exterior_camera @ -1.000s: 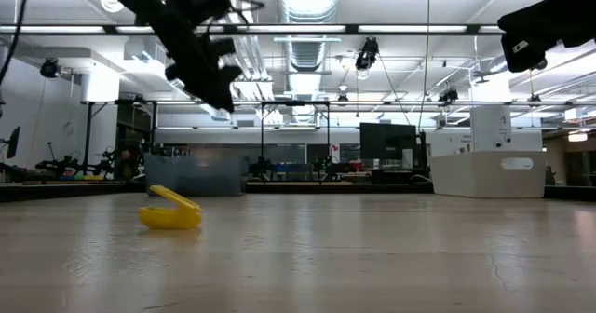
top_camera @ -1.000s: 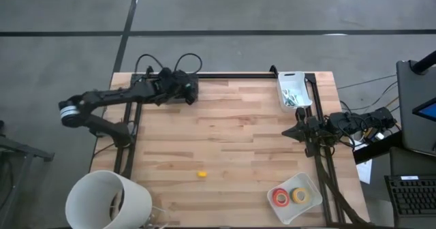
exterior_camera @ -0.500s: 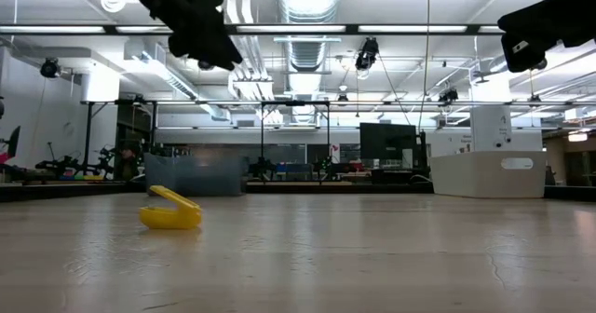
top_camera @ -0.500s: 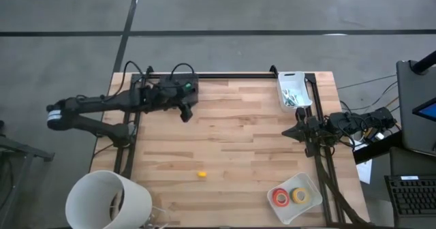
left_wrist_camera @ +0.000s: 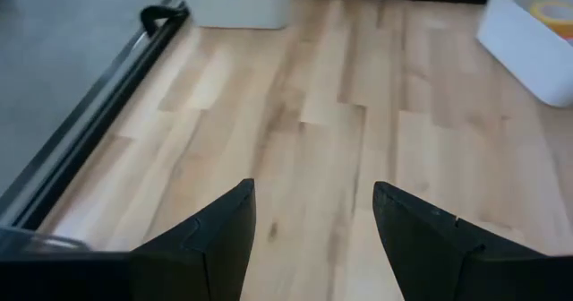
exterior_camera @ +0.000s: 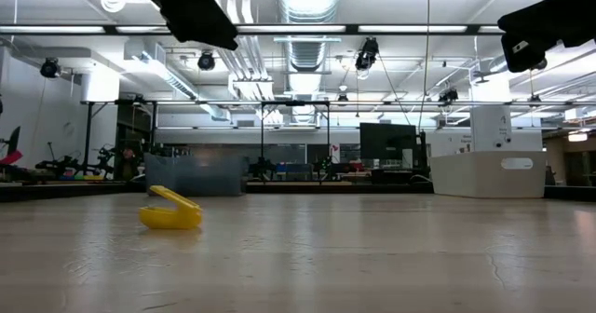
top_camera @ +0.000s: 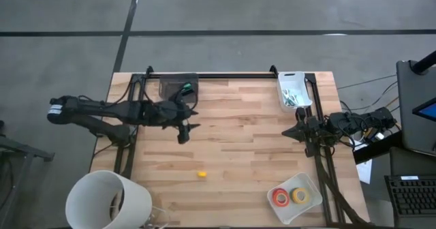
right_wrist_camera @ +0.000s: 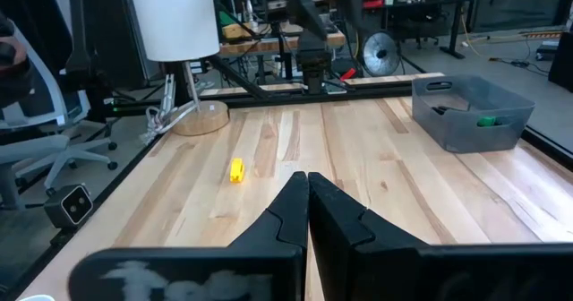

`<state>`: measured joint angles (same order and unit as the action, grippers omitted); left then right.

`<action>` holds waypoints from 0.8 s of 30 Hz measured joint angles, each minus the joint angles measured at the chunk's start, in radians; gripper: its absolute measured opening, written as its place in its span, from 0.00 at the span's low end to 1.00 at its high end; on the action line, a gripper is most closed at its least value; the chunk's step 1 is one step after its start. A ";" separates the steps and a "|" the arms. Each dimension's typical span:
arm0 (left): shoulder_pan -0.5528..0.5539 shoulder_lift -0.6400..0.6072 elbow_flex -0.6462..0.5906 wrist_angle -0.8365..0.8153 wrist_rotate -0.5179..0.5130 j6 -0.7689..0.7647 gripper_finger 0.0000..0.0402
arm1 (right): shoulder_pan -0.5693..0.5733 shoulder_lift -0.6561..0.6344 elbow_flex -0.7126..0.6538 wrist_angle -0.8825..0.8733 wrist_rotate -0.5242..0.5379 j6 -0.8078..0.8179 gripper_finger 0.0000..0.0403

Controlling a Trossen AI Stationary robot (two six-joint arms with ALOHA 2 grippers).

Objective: Pick and place Stapler, Stapler remover, tape
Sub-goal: Put the small yellow stapler into the black bin

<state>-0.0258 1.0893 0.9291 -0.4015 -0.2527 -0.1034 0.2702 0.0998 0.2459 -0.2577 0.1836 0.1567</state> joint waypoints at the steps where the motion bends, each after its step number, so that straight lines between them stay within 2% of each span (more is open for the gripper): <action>1: -0.012 0.000 0.000 0.000 0.000 0.001 0.57 | 0.000 0.000 0.000 0.000 0.000 0.000 0.02; 16: -0.168 0.000 0.000 0.027 0.001 -0.008 0.57 | 0.000 0.000 0.000 0.000 0.000 0.000 0.02; 24: -0.218 0.056 -0.001 0.062 0.001 -0.021 0.57 | 0.000 0.000 0.000 0.000 0.000 0.000 0.02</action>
<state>-0.2435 1.1450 0.9284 -0.3394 -0.2516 -0.1249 0.2703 0.1001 0.2456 -0.2581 0.1837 0.1569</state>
